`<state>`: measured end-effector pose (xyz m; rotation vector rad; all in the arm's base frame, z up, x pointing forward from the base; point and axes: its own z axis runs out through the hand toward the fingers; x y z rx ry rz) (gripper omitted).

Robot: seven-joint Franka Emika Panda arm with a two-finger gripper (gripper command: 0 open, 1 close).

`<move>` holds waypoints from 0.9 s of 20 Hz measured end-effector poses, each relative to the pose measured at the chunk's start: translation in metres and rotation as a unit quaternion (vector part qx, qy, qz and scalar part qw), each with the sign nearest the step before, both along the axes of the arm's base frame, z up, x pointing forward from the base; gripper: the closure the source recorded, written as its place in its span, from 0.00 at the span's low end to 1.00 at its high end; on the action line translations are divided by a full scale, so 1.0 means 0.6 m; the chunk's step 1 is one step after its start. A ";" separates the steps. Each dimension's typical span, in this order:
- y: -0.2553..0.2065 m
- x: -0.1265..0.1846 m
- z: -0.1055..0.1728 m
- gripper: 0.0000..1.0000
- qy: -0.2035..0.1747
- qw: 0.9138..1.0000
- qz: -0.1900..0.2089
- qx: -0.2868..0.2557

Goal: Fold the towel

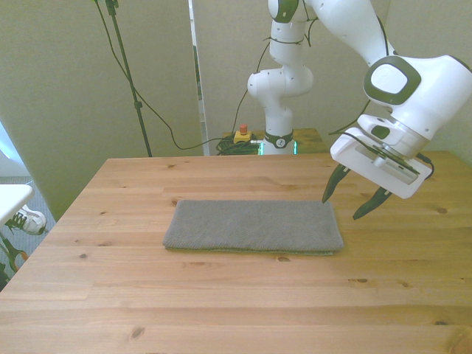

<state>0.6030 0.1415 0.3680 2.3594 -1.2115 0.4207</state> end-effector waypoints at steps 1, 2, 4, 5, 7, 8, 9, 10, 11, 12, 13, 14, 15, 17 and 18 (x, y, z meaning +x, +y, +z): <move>0.006 0.006 -0.004 0.00 0.002 1.000 0.001 -0.003; 0.010 0.008 -0.006 0.00 0.004 1.000 0.003 -0.011; 0.022 0.010 -0.009 0.00 0.008 1.000 0.009 -0.024; 0.029 0.009 -0.011 0.00 0.010 1.000 0.012 -0.026; 0.040 0.005 -0.017 0.00 0.014 0.999 0.016 -0.029; 0.042 0.004 -0.020 0.00 0.016 0.999 0.017 -0.030; 0.043 0.003 -0.024 0.00 0.019 0.999 0.017 -0.031; 0.043 0.003 -0.027 0.00 0.021 0.999 0.017 -0.031; 0.042 0.003 -0.030 0.00 0.022 0.999 0.017 -0.032; 0.039 0.002 -0.034 0.00 0.024 0.999 0.016 -0.033; 0.036 0.002 -0.036 0.00 0.026 0.999 0.015 -0.035; 0.031 0.002 -0.040 0.00 0.028 0.999 0.013 -0.039; 0.026 0.003 -0.044 0.00 0.030 0.999 0.013 -0.043; 0.013 0.004 -0.047 0.00 0.029 0.998 0.013 -0.055; 0.006 0.005 -0.049 0.00 0.029 0.998 0.012 -0.058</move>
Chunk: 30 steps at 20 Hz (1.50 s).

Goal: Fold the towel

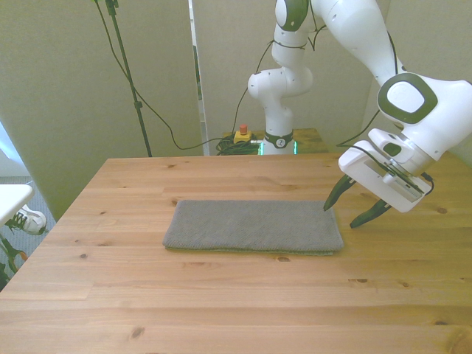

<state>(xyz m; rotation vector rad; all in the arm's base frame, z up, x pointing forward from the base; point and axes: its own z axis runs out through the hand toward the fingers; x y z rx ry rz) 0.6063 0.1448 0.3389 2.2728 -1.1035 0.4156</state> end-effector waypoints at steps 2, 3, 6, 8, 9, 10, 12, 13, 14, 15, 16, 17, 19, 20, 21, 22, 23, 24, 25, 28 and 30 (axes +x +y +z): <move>-0.014 0.001 -0.001 0.00 0.000 1.000 -0.006 -0.002; -0.022 0.001 -0.001 0.00 0.000 1.000 -0.008 -0.002; -0.046 -0.001 -0.003 0.00 0.000 1.000 -0.017 -0.002; -0.065 0.000 -0.003 1.00 -0.005 1.000 -0.020 0.000; -0.074 0.001 -0.003 1.00 -0.010 1.000 -0.020 0.002; -0.081 0.002 -0.002 1.00 -0.014 1.000 -0.018 0.002; -0.087 0.001 -0.001 1.00 -0.020 1.000 -0.014 0.007; -0.087 0.000 -0.001 1.00 -0.021 1.000 -0.012 0.008; -0.087 -0.001 -0.001 1.00 -0.023 1.000 -0.011 0.009; -0.088 -0.002 -0.001 1.00 -0.024 1.000 -0.010 0.010; -0.088 -0.003 0.000 1.00 -0.025 1.000 -0.009 0.011; -0.088 -0.003 0.000 1.00 -0.026 1.000 -0.008 0.011; -0.087 -0.004 -0.002 1.00 -0.026 1.000 -0.006 0.014; -0.086 -0.005 -0.003 1.00 -0.026 1.000 -0.005 0.014; -0.084 -0.006 -0.005 1.00 -0.026 1.000 -0.003 0.015; -0.084 -0.006 -0.006 1.00 -0.026 1.000 -0.003 0.015; -0.084 -0.007 -0.008 1.00 -0.025 1.000 -0.002 0.016; -0.083 -0.008 -0.010 1.00 -0.025 1.000 -0.001 0.016; -0.083 -0.009 -0.011 1.00 -0.024 1.000 -0.001 0.016; -0.082 -0.011 -0.014 1.00 -0.023 1.000 0.001 0.017; -0.080 -0.012 -0.017 1.00 -0.022 1.000 0.002 0.018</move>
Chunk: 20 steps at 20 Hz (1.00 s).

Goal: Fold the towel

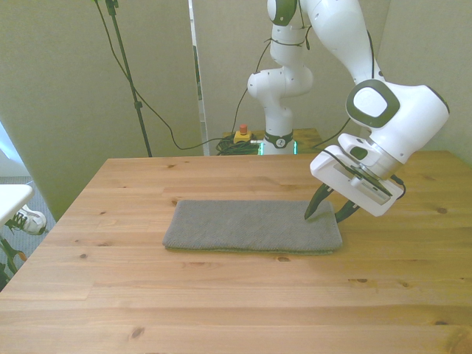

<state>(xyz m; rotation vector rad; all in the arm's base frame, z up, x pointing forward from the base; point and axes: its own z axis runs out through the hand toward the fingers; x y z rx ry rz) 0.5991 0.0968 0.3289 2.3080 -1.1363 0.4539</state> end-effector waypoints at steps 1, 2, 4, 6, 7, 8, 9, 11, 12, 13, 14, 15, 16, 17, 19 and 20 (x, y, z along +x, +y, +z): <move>0.001 -0.001 -0.001 1.00 0.000 1.000 0.001 0.001; 0.002 -0.001 -0.002 1.00 0.000 1.000 0.002 0.001; 0.002 -0.002 -0.005 1.00 0.001 1.000 0.002 0.001; 0.002 -0.002 -0.006 1.00 0.002 1.000 0.002 0.001; 0.002 -0.002 -0.006 1.00 0.002 1.000 0.002 0.001; 0.001 -0.002 -0.005 1.00 0.001 1.000 0.002 0.002; 0.001 -0.001 -0.004 1.00 -0.001 1.000 0.002 0.002; -0.002 -0.001 0.003 1.00 -0.006 1.000 0.002 0.004; -0.003 -0.001 0.010 1.00 -0.010 1.000 0.001 0.006; -0.006 -0.002 0.018 1.00 -0.015 1.000 0.002 0.010; -0.009 -0.005 0.030 1.00 -0.022 1.000 0.001 0.013; -0.014 -0.008 0.044 1.00 -0.029 0.999 0.000 0.016; -0.020 -0.013 0.060 1.00 -0.036 0.999 -0.002 0.018; -0.028 -0.018 0.078 1.00 -0.044 0.999 -0.004 0.021; -0.045 -0.030 0.114 1.00 -0.058 0.998 -0.009 0.027; -0.055 -0.036 0.131 1.00 -0.063 0.997 -0.013 0.032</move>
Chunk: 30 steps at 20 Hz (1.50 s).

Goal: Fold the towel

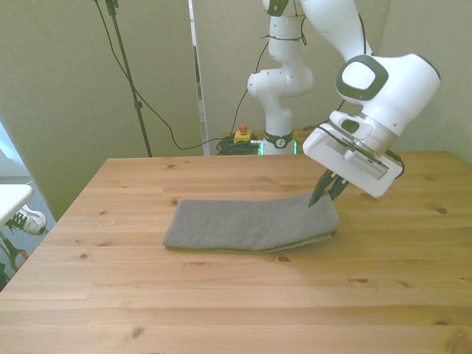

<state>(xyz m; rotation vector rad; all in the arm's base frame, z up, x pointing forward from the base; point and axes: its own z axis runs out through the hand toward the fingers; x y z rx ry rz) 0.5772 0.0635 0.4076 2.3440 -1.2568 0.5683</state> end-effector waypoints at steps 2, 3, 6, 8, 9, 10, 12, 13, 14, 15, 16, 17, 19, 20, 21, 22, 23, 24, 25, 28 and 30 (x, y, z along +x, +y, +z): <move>-0.025 -0.012 0.032 1.00 -0.009 1.000 -0.007 0.008; -0.038 -0.016 0.048 1.00 -0.015 1.000 -0.010 0.011; -0.088 -0.029 0.084 1.00 -0.025 0.999 -0.021 0.018; -0.121 -0.034 0.097 1.00 -0.030 0.999 -0.029 0.023; -0.137 -0.037 0.099 1.00 -0.031 0.999 -0.032 0.026; -0.153 -0.040 0.100 1.00 -0.033 0.998 -0.037 0.029; -0.185 -0.043 0.104 1.00 -0.035 0.998 -0.045 0.036; -0.201 -0.044 0.107 1.00 -0.036 0.997 -0.049 0.039; -0.217 -0.046 0.108 1.00 -0.037 0.997 -0.054 0.041; -0.232 -0.047 0.110 1.00 -0.037 0.997 -0.057 0.043; -0.248 -0.048 0.111 1.00 -0.038 0.996 -0.061 0.045; -0.263 -0.050 0.111 1.00 -0.038 0.996 -0.065 0.045; -0.292 -0.056 0.110 1.00 -0.034 0.995 -0.075 0.048; -0.306 -0.059 0.110 1.00 -0.033 0.995 -0.079 0.050; -0.327 -0.062 0.109 1.00 -0.035 0.994 -0.085 0.053; -0.344 -0.064 0.107 1.00 -0.036 0.994 -0.090 0.058; -0.362 -0.065 0.102 1.00 -0.037 0.993 -0.092 0.062; -0.379 -0.066 0.095 1.00 -0.039 0.992 -0.095 0.067; -0.394 -0.066 0.088 1.00 -0.039 0.992 -0.096 0.072; -0.418 -0.063 0.072 1.00 -0.043 0.991 -0.096 0.081; -0.431 -0.062 0.068 0.00 -0.048 0.990 -0.095 0.093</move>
